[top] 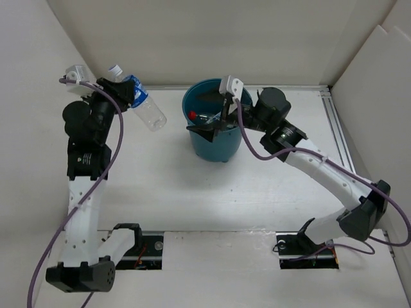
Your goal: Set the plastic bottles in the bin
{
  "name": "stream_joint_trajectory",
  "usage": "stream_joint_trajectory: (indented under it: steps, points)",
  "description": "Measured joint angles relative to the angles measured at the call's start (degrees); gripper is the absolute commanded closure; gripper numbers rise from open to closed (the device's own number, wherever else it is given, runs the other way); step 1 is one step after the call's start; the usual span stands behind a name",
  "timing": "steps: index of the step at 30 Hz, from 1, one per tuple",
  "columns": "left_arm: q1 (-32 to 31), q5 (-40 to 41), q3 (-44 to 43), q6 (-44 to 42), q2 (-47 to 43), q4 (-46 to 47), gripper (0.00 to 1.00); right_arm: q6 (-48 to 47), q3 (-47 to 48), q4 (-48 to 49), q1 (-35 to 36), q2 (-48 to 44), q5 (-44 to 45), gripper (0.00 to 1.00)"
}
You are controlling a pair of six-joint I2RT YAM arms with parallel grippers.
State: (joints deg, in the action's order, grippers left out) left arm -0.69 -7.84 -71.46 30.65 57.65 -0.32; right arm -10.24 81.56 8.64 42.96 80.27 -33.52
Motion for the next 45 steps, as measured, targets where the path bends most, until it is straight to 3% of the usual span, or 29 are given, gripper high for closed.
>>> stream_joint_trajectory:
  steps: [8,17,19,21,22,23,24,25,33,43,44,45]
  points:
    - [0.0,-15.39,5.53,-4.33,-10.97,10.97,1.0,6.4,7.52,3.39,4.15,10.36,1.68,0.0]
    - [0.04,-25.88,7.34,-3.63,-12.11,18.71,1.0,13.33,18.62,7.58,9.07,21.7,-2.54,0.0]
    - [0.0,-27.43,7.41,-2.95,-12.0,19.37,1.0,14.75,20.22,9.22,9.97,23.78,-3.74,0.05]
    - [0.02,-28.57,7.5,-2.4,-11.65,20.28,0.94,16.04,20.85,11.37,10.51,25.4,-5.03,0.52]
    - [0.07,-28.7,7.56,-2.34,-11.58,20.24,0.75,16.65,20.94,12.07,10.71,25.94,-5.25,0.87]
    - [0.11,-28.59,7.63,-2.36,-11.5,20.11,0.51,17.59,21.03,12.74,10.58,26.45,-4.92,1.0]
    - [0.07,-28.37,7.63,-2.45,-11.26,19.78,0.09,18.47,21.0,12.83,10.36,26.75,-5.11,1.0]
    - [0.04,-27.41,7.63,-2.75,-11.26,19.43,0.0,18.88,20.96,12.92,10.19,26.95,-5.55,1.0]
    - [-0.83,-17.75,7.54,-0.59,-11.21,14.58,0.0,17.68,16.76,12.44,6.64,24.87,-6.1,1.0]
    - [-0.17,-9.31,7.54,-0.79,-11.69,11.58,0.0,12.92,10.16,9.55,-11.26,18.14,-6.16,0.99]
    - [-0.17,-8.94,7.54,-0.85,-11.85,11.19,0.0,12.61,9.42,9.51,-12.46,17.42,-6.21,0.93]
    - [-0.17,-8.44,7.54,-1.05,-12.02,10.88,0.0,12.35,8.46,9.4,-13.73,16.5,-6.38,0.69]
